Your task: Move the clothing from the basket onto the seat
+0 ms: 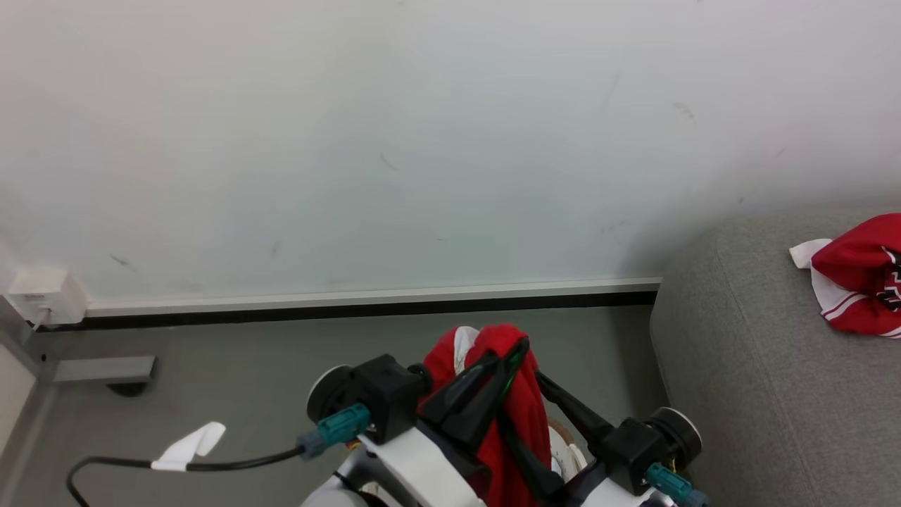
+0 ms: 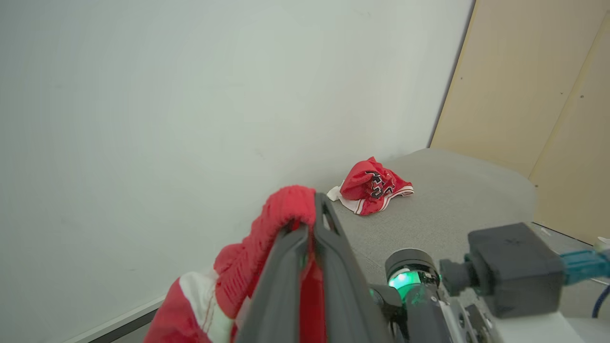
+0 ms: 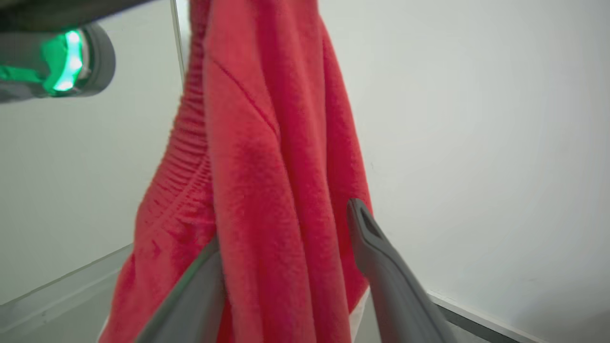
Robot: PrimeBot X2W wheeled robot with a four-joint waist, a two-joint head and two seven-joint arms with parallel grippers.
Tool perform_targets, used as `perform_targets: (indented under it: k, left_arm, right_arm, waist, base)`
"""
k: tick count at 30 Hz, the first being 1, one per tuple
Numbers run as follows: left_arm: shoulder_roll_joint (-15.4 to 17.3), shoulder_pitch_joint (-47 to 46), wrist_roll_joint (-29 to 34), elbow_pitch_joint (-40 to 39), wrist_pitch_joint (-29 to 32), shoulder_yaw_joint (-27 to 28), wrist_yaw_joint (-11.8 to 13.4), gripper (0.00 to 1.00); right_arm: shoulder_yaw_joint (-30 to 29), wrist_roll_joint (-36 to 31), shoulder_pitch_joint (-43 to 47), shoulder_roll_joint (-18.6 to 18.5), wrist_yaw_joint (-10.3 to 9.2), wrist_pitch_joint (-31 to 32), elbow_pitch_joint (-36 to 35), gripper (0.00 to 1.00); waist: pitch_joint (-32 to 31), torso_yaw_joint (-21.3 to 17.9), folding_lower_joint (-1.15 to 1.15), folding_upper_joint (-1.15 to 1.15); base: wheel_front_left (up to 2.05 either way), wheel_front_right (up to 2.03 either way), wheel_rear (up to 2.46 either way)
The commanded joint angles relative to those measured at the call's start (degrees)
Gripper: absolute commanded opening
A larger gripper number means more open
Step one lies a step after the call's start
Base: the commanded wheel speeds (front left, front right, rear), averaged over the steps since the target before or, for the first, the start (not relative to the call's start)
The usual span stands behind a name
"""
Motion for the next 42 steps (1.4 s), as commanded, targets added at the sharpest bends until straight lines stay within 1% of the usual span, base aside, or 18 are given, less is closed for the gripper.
perform_targets:
  k: [1,3,6,7,8,9,10,11,12,19,30,34,38,42]
  left_arm:
    - [0.0,0.0,0.8,-0.7,0.3,-0.3,-0.1,0.00]
    - [0.0,0.0,0.7,-0.7,0.4,-0.6,-0.1,0.00]
    - [0.4,0.6,0.7,0.1,0.0,-0.3,0.4,0.00]
    - [0.4,0.9,0.5,0.3,0.0,-0.3,0.4,0.02]
    - [0.5,1.1,0.4,0.6,-0.2,-0.2,0.5,0.09]
    - [0.6,1.2,0.5,1.0,-0.5,-0.2,0.6,0.18]
    - [0.7,1.3,0.5,1.3,-0.9,0.0,0.8,0.39]
    - [0.7,1.4,0.5,1.7,-1.2,0.2,0.9,0.66]
    - [0.8,1.5,0.7,2.2,-1.5,0.4,1.1,1.00]
    - [0.7,2.4,0.3,4.5,-3.1,0.9,1.9,1.00]
    - [0.3,1.9,1.0,7.7,-5.3,0.4,1.8,1.00]
    - [0.0,1.4,0.9,8.5,-5.6,0.0,1.7,1.00]
    - [-0.1,1.1,0.9,9.2,-5.8,-0.2,1.8,1.00]
    - [-0.2,0.8,0.9,9.4,-6.0,-0.5,1.6,1.00]
  right_arm:
    - [0.5,2.1,-0.9,-0.2,-0.15,0.0,1.0,0.00]
    - [1.0,4.3,-1.1,-0.2,-0.15,0.0,1.7,0.00]
    - [0.3,6.6,-1.5,-0.3,-0.15,0.0,1.3,0.00]
    - [-0.2,6.9,-1.5,-0.2,-0.15,0.0,1.1,0.00]
    - [-0.7,7.3,-1.5,-0.2,-0.15,0.0,0.9,0.00]
    - [-1.2,7.4,-1.4,-0.2,-0.15,0.0,0.8,0.00]
    - [-1.6,7.4,-1.4,-0.2,-0.15,0.0,0.7,0.00]
    - [-2.3,7.4,-1.4,-0.2,-0.15,0.0,0.4,0.00]
    - [-3.0,7.4,-1.2,-0.2,-0.15,0.0,0.1,0.00]
    - [-7.8,5.7,-0.2,-0.4,-0.15,0.0,-1.4,0.00]
    - [-15.6,4.4,0.5,-2.5,-0.15,0.0,-4.5,0.00]
    - [-17.7,4.4,0.8,-3.2,-0.15,0.0,-6.0,0.00]
    - [-19.5,4.8,0.9,-3.9,-0.15,0.0,-7.2,0.00]
    - [-21.2,5.0,1.0,-3.9,-0.15,0.0,-8.2,0.00]
  waist:
    - [0.0,0.3,0.00,0.00]
    - [0.0,0.4,0.00,0.00]
    - [0.2,0.3,0.00,0.00]
    - [0.3,0.1,0.00,0.00]
    - [0.4,0.0,0.00,0.00]
    - [0.4,-0.2,0.00,0.00]
    - [0.5,-0.4,0.00,0.00]
    - [0.6,-0.7,0.00,0.00]
    - [0.7,-1.1,0.00,0.00]
    - [1.3,-4.1,0.00,0.00]
    - [2.7,-14.5,0.00,0.00]
    - [3.2,-17.4,0.00,0.00]
    - [3.6,-19.4,0.00,0.00]
    - [4.1,-20.3,0.00,0.00]
  base:
    - [0.00,0.00,0.00]
    - [0.00,0.00,0.00]
    - [0.00,0.00,0.00]
    - [0.00,0.00,0.00]
    - [0.00,0.00,0.00]
    - [0.00,0.00,0.00]
    - [0.00,0.00,0.00]
    - [0.00,0.00,0.00]
    - [0.00,0.00,0.00]
    - [0.00,0.00,0.00]
    - [0.00,0.00,0.00]
    - [0.00,0.00,0.00]
    - [0.00,0.00,0.00]
    - [0.00,0.00,0.00]
